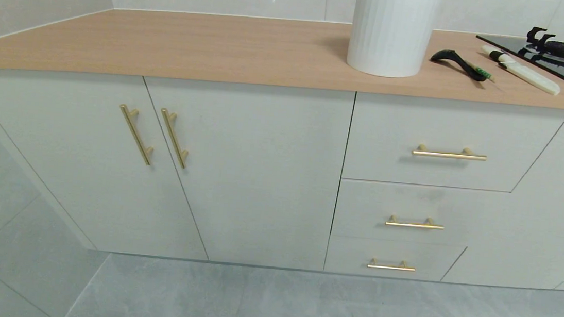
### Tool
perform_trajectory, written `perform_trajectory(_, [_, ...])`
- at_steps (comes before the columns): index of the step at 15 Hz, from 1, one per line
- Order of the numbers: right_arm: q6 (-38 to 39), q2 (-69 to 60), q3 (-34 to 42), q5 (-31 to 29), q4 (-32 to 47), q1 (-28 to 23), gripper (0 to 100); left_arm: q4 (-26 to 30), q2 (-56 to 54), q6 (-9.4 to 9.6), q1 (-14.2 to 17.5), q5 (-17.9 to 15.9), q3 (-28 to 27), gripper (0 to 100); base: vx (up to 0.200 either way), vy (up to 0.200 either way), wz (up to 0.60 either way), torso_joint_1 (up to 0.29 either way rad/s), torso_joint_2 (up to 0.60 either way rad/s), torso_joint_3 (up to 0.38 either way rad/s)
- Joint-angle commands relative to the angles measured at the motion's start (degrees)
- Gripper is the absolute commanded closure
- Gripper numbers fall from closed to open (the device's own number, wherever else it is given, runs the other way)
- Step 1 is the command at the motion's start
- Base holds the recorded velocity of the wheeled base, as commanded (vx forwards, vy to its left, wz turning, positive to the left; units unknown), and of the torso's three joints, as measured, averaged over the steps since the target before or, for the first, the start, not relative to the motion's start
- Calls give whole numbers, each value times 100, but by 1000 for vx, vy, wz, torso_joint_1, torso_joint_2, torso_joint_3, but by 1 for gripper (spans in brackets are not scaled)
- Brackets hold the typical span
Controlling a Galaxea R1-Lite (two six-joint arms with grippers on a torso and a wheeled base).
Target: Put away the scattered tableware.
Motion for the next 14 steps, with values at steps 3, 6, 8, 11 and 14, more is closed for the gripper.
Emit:
perform_trajectory(3, [-4, 9, 0, 1, 0, -4, 0, -1, 7, 6, -5, 3, 0, 0, 0, 0, 0, 0, 0, 0])
perform_trajectory(6, [-4, 9, 0, 1, 0, -4, 0, -1, 7, 6, -5, 3, -9, 0, 67, 0, 0, -1, 1, -1])
perform_trajectory(8, [-4, 9, 0, 1, 0, -4, 0, -1, 7, 6, -5, 3, 0, 0, 200, 0, 0, 0, 2, 5])
perform_trajectory(11, [-4, 9, 0, 1, 0, -4, 0, -1, 7, 6, -5, 3, 0, 0, 200, 0, 0, 9, 2, -2])
perform_trajectory(14, [-4, 9, 0, 1, 0, -4, 0, -1, 7, 6, -5, 3, 0, 0, 0, 0, 0, 0, 0, 0])
